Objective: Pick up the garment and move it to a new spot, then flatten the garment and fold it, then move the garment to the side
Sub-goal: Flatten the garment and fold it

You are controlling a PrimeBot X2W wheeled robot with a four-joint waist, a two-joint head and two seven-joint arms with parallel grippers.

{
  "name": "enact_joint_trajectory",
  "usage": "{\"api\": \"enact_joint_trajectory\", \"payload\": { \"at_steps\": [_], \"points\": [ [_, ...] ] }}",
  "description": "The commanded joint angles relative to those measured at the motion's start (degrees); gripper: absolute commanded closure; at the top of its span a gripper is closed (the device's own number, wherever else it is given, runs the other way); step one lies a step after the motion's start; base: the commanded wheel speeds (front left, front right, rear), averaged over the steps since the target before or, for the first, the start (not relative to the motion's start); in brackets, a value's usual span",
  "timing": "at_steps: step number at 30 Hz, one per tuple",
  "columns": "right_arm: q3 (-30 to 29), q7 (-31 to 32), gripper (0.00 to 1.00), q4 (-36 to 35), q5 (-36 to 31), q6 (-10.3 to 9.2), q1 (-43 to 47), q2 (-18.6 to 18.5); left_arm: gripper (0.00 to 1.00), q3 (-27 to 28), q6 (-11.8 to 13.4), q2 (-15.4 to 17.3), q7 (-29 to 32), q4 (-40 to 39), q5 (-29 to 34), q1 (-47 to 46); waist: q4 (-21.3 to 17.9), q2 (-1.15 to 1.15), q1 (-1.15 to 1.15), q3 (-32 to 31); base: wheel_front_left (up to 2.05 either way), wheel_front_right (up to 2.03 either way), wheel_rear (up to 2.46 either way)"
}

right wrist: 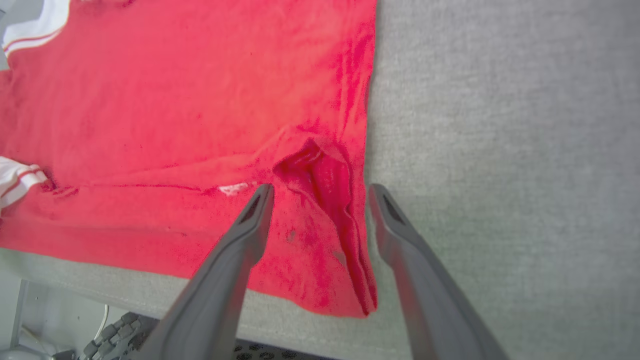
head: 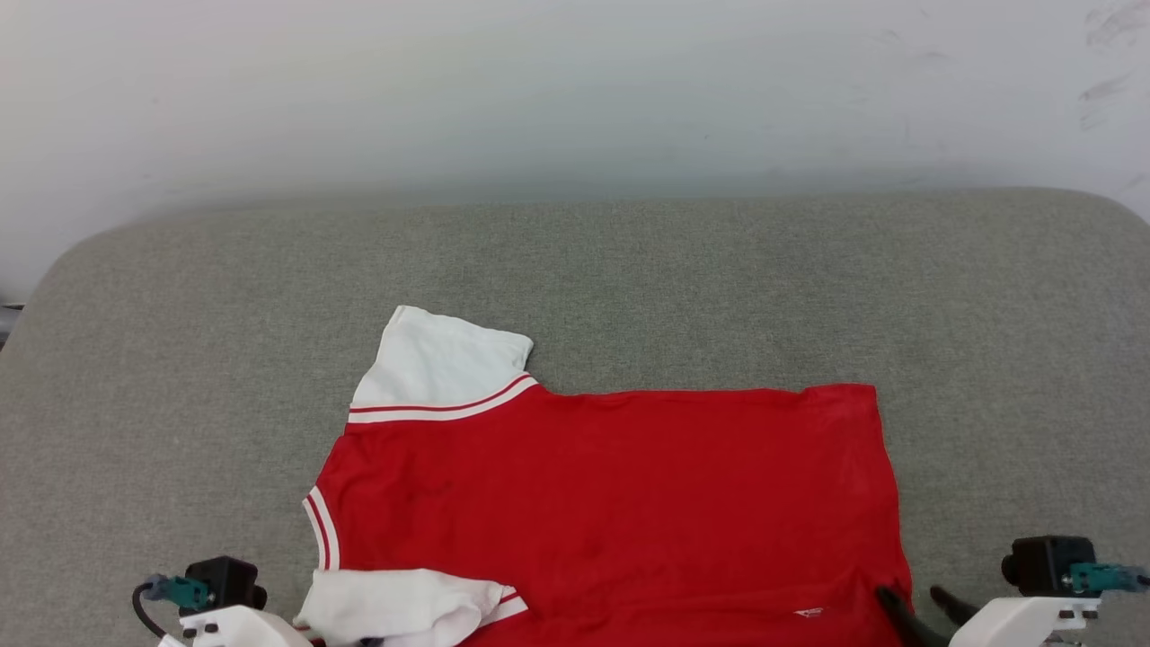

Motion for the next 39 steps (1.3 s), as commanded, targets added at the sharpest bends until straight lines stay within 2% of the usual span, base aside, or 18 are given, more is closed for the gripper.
{"api": "enact_joint_trajectory", "payload": {
  "at_steps": [1,5,11,16,22,25,29,36,39],
  "points": [
    [-0.1,-3.6,0.0,-1.0,-0.8,-0.03,-0.9,-0.3,0.0,0.5,-0.5,0.0,-1.4,-0.2,0.9,-1.4,0.0,0.0,0.0,-0.2,0.0,0.0,0.0],
    [-1.5,-13.8,0.0,-3.0,-4.5,-0.03,-1.6,0.8,0.0,1.6,-0.6,0.7,-5.3,-1.9,3.4,-3.4,-0.2,0.0,0.0,-0.6,0.0,0.0,0.0],
    [-3.0,-23.6,0.0,-5.3,-10.2,-0.03,-4.1,3.2,0.0,2.8,0.4,0.2,-12.4,-4.4,8.6,-7.8,-0.8,0.0,0.0,0.5,0.0,0.0,0.0],
    [-2.7,-27.5,0.0,-9.7,-12.9,-0.03,-6.6,4.4,0.0,3.8,1.1,-1.7,-19.6,-3.9,12.8,-13.3,-2.0,0.0,0.0,4.3,0.0,0.0,0.0],
    [-0.9,-28.8,0.0,-12.5,-14.4,-0.03,-10.3,5.1,0.0,4.2,-0.4,-3.1,-23.3,1.1,14.9,-22.0,-4.1,0.0,0.0,10.4,0.0,0.0,0.0],
    [-0.5,-28.9,0.0,-12.6,-14.5,-0.03,-11.4,5.3,0.0,4.2,-1.6,-3.0,-22.5,3.6,14.5,-25.5,-4.7,0.0,0.0,12.1,0.0,0.0,0.0],
    [0.6,-28.7,0.0,-12.2,-14.2,-0.03,-13.4,5.4,0.0,3.9,-4.1,-1.4,-18.0,8.8,13.2,-32.1,-6.2,0.0,0.0,15.1,0.0,0.0,0.0],
    [2.2,-30.1,0.0,-9.8,-11.9,-0.03,-16.0,5.4,0.0,3.2,-8.8,3.3,-4.1,16.9,8.8,-40.5,-9.4,0.0,0.0,18.4,0.0,0.0,0.0],
    [2.3,-30.7,0.0,-8.6,-11.1,-0.03,-16.5,5.4,0.0,2.6,-9.6,5.2,3.6,19.5,6.6,-42.7,-10.5,0.0,0.0,19.5,0.0,0.0,0.0]
  ]
}}
